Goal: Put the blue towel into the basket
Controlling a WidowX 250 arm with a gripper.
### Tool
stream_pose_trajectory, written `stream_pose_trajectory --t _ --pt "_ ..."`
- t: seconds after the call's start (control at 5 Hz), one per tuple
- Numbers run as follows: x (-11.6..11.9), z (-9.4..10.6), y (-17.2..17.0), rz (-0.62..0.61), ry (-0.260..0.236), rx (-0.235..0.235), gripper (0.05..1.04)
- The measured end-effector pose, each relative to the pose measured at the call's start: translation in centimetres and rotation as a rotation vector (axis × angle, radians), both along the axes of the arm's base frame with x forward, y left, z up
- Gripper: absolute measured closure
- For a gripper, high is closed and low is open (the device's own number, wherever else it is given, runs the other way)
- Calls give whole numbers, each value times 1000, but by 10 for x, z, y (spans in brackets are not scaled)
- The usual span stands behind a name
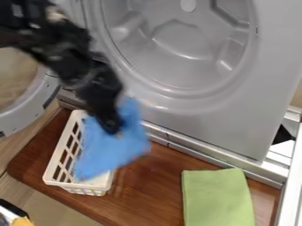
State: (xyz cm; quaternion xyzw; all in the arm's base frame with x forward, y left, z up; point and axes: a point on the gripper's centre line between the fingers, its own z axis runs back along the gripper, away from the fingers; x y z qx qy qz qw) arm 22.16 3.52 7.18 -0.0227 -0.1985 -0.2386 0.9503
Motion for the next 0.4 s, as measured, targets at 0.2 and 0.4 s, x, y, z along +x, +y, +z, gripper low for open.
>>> stream_pose_trajectory --t 0.2,0.4 --pt "-9 -19 27 92 17 -27 1029" --pt "-9 -43 38 128 51 -47 1029"
